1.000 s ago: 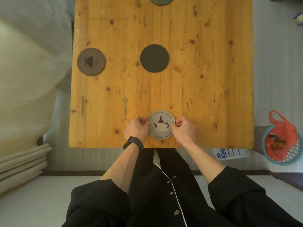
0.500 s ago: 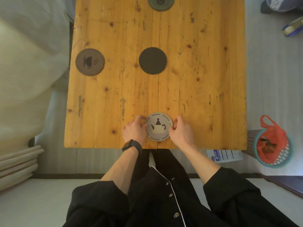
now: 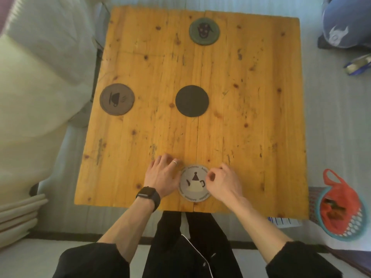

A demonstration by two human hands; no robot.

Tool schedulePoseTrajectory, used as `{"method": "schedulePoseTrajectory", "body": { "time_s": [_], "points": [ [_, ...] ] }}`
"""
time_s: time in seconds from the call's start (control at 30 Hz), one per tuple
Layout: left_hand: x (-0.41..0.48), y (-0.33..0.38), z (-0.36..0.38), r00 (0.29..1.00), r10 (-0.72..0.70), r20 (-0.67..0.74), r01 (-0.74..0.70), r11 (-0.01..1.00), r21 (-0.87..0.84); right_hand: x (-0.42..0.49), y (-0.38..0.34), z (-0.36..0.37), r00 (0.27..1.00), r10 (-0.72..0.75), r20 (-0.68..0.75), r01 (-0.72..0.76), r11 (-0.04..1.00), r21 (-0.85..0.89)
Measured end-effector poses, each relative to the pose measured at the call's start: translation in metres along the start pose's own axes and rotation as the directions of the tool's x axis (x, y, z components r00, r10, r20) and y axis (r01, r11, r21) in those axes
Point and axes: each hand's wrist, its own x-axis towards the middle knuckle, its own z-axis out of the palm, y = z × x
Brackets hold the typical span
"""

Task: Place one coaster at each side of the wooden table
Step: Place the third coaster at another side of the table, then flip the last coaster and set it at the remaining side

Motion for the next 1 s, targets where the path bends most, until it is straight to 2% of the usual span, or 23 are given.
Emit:
{"method": "schedulePoseTrajectory", "body": {
  "time_s": [0.1,0.23,0.4,0.53,0.63,0.77,0.9,0.97,1.0],
  "points": [
    [0.048,-0.011,-0.013,0.994,-0.100,-0.047,0.098,0.994,-0.047,0.047,-0.012,-0.023,0.998,0.064,0.019,-0.067,0.984,0.165],
    [0.111,-0.024,-0.021,0.984,-0.174,-0.032,0.170,0.981,-0.095,0.117,-0.037,-0.050,0.977,0.173,-0.124,-0.125,0.938,0.324],
    [0.127,-0.030,-0.008,0.977,-0.211,-0.028,0.207,0.973,-0.104,0.177,-0.064,-0.077,0.925,0.310,-0.220,-0.224,0.912,0.345],
    [0.129,-0.029,-0.009,0.976,-0.218,-0.008,0.216,0.971,-0.099,0.195,-0.083,-0.083,0.905,0.349,-0.241,-0.294,0.926,0.238],
    [0.132,-0.031,-0.010,0.976,-0.216,0.032,0.218,0.970,-0.111,0.200,-0.087,-0.081,0.895,0.395,-0.208,-0.311,0.886,0.344],
    [0.132,-0.035,-0.009,0.971,-0.214,0.103,0.226,0.967,-0.120,0.189,-0.083,-0.071,0.933,0.289,-0.212,-0.193,0.903,0.383],
    [0.136,-0.031,-0.026,0.955,-0.209,0.209,0.241,0.961,-0.139,0.151,-0.075,-0.065,0.929,0.256,-0.267,-0.066,0.826,0.560],
    [0.136,-0.024,-0.050,0.949,-0.230,0.216,0.290,0.903,-0.316,0.117,-0.070,-0.069,0.932,0.174,-0.317,0.060,0.789,0.611],
    [0.133,-0.020,-0.063,0.939,-0.249,0.237,0.334,0.825,-0.455,0.097,-0.067,-0.072,0.929,0.108,-0.353,0.135,0.790,0.597]
  ]
}}
